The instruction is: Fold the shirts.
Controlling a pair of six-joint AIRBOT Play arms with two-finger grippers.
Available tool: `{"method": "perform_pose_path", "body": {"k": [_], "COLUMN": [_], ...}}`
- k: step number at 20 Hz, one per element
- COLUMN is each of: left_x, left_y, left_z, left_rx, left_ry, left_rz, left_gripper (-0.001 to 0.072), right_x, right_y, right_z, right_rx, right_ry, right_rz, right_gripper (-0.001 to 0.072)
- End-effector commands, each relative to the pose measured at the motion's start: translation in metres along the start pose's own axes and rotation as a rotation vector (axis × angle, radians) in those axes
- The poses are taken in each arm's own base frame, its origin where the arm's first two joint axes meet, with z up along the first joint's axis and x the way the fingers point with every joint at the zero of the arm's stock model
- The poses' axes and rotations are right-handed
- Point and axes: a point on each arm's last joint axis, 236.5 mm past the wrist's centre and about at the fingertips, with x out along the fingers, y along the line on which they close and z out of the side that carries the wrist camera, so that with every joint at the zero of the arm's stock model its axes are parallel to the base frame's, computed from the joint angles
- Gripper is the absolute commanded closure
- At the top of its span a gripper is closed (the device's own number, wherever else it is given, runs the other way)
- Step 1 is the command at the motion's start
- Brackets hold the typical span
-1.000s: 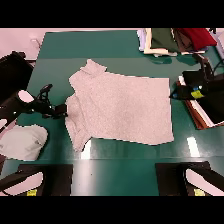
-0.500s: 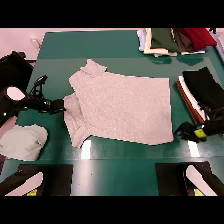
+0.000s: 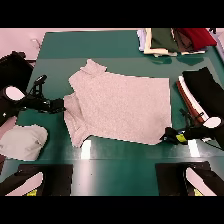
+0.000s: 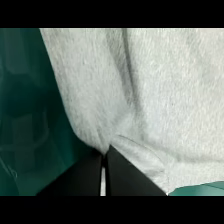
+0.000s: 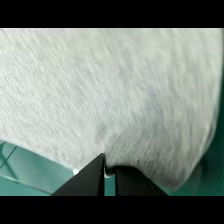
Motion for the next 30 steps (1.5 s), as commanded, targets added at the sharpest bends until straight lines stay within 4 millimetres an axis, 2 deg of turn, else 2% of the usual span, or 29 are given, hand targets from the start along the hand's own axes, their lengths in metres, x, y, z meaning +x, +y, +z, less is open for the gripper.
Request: {"method": "perform_pose_path", "body": {"k": [1,3,4,5,7,8,10,12,14,16,18,20,21,23,25,28,30], "left_x": [-0.006,-0.033,-0.057,-0.090,-0.175,-0.221,-0.319,-0.408,-0.474,-0.520,-0.547,-0.553,-0.545,-0.505,-0.438,-0.311,-0.224], "left_y": [-0.004,-0.020,-0.033,-0.052,-0.095,-0.117,-0.160,-0.196,-0.224,-0.241,-0.252,-0.254,-0.251,-0.239,-0.217,-0.168,-0.131], "left_z": [0.003,0.024,0.040,0.059,0.088,0.096,0.098,0.086,0.065,0.043,0.027,0.024,0.030,0.053,0.085,0.123,0.133], "left_rx": [0.010,0.052,0.086,0.130,0.211,0.262,0.367,0.458,0.510,0.538,0.563,0.568,0.561,0.534,0.482,0.369,0.285], "left_ry": [0.000,-0.082,-0.156,-0.252,-0.467,-0.580,-0.807,-1.008,-1.157,-1.261,-1.329,-1.347,-1.323,-1.198,-0.997,-0.644,-0.434], "left_rz": [-0.006,-0.020,-0.030,-0.044,-0.079,-0.095,-0.119,-0.132,-0.164,-0.196,-0.213,-0.216,-0.210,-0.183,-0.151,-0.106,-0.082], "left_gripper": [0.0686,0.0686,0.0686,0.0686,0.0686,0.0686,0.0686,0.0687,0.0686,0.0687,0.0687,0.0687,0.0687,0.0687,0.0686,0.0686,0.0686], "right_x": [-0.002,-0.029,-0.051,-0.078,-0.150,-0.195,-0.283,-0.362,-0.424,-0.465,-0.490,-0.501,-0.500,-0.485,-0.450,-0.369,-0.309], "right_y": [0.020,0.045,0.064,0.085,0.137,0.166,0.210,0.239,0.255,0.262,0.265,0.265,0.265,0.260,0.247,0.213,0.185], "right_z": [0.028,0.050,0.064,0.079,0.106,0.116,0.123,0.111,0.089,0.064,0.045,0.035,0.036,0.049,0.081,0.141,0.178], "right_rx": [-0.096,-0.185,-0.246,-0.314,-0.459,-0.524,-0.642,-0.735,-0.795,-0.830,-0.843,-0.831,-0.827,-0.806,-0.763,-0.677,-0.612], "right_ry": [-0.110,-0.171,-0.215,-0.269,-0.431,-0.539,-0.759,-0.954,-1.102,-1.200,-1.265,-1.282,-1.265,-1.194,-1.068,-0.800,-0.629], "right_rz": [-0.012,0.007,0.022,0.033,0.056,0.068,0.048,-0.004,-0.064,-0.113,-0.140,-0.147,-0.148,-0.152,-0.166,-0.195,-0.208], "right_gripper": [0.0696,0.0697,0.0697,0.0697,0.0697,0.0697,0.0697,0.0697,0.0696,0.0697,0.0697,0.0697,0.0698,0.0697,0.0697,0.0698,0.0698]}}
